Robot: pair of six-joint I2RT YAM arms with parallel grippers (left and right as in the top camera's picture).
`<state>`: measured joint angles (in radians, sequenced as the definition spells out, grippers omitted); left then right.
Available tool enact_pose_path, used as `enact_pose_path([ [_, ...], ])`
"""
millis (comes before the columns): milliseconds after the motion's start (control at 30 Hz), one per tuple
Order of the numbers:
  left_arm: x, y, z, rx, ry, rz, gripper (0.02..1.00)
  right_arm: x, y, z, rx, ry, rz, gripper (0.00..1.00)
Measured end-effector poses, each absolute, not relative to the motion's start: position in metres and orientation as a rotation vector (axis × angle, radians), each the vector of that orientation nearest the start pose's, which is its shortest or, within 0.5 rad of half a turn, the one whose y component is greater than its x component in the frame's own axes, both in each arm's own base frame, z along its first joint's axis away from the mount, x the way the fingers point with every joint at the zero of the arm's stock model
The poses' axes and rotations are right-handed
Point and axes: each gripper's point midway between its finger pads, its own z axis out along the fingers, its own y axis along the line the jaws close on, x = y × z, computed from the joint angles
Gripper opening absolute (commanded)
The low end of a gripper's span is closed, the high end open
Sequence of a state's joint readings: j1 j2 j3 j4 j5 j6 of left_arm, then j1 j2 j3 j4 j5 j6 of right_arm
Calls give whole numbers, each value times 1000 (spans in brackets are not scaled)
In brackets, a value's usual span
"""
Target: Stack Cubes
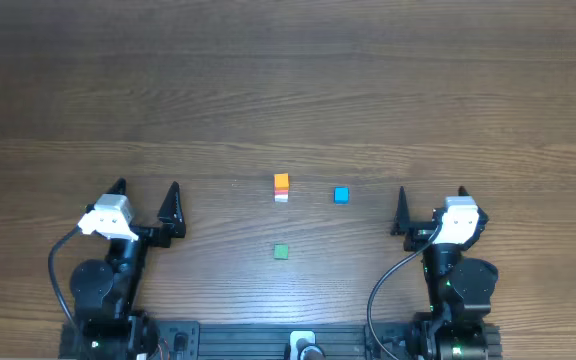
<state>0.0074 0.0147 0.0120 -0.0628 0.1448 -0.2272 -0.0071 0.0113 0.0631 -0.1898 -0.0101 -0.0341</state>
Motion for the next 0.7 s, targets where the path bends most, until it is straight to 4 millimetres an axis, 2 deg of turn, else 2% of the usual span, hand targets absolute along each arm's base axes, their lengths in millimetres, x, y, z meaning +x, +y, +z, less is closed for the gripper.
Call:
enact_pose_path([
  [567,245,-23,161,-83,1641,-284,1000,241,0,155,-31,1708,-22,993],
  [700,245,-23,161,-83,1641,-284,1000,243,9,171,-67,1638,26,991],
])
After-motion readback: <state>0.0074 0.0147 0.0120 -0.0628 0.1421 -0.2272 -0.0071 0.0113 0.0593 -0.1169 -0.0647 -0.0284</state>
